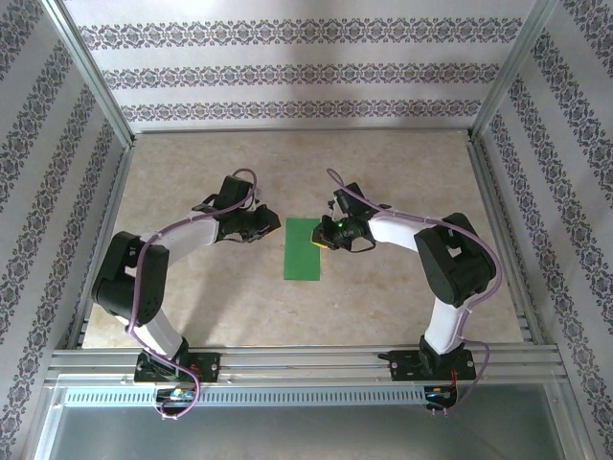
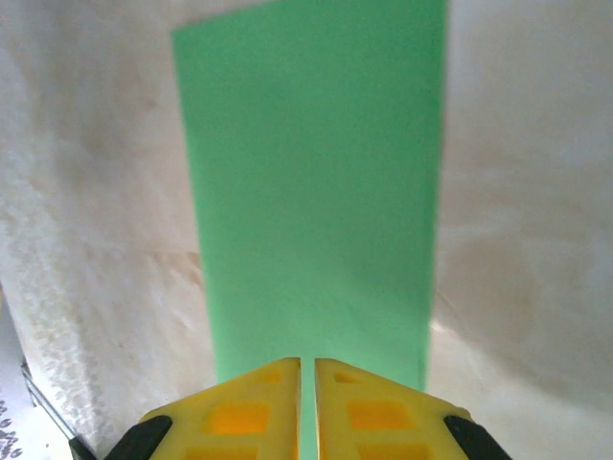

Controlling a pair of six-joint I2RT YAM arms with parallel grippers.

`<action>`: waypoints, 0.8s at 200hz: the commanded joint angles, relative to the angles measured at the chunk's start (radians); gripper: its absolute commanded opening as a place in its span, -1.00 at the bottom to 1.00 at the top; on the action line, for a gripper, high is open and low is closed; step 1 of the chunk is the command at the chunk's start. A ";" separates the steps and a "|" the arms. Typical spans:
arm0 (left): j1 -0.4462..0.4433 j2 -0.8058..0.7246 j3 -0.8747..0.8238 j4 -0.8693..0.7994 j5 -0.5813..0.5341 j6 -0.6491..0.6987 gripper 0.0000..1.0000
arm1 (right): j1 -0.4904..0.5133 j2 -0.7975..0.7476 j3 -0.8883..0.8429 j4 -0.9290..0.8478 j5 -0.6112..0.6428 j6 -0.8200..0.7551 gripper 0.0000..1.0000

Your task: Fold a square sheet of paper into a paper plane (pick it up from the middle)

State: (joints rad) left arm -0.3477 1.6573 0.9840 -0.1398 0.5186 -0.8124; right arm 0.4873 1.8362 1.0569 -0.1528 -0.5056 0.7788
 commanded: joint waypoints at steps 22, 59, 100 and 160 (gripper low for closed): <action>-0.019 -0.018 -0.035 0.053 -0.012 -0.062 -0.57 | 0.029 0.129 0.129 -0.003 -0.011 -0.044 -0.73; -0.024 -0.004 -0.028 0.064 0.006 -0.073 -0.55 | 0.031 0.212 0.239 -0.075 0.082 -0.068 -0.73; -0.055 0.035 -0.005 0.090 0.044 -0.094 -0.52 | 0.006 0.254 0.244 -0.118 0.202 -0.027 -0.74; -0.118 0.143 0.073 0.095 0.093 -0.113 -0.53 | -0.036 0.214 0.179 -0.087 0.241 0.030 -0.74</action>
State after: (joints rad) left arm -0.4393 1.7557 1.0019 -0.0692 0.5789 -0.9066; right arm 0.4721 2.0487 1.2728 -0.1917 -0.3431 0.7895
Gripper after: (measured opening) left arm 0.240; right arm 0.133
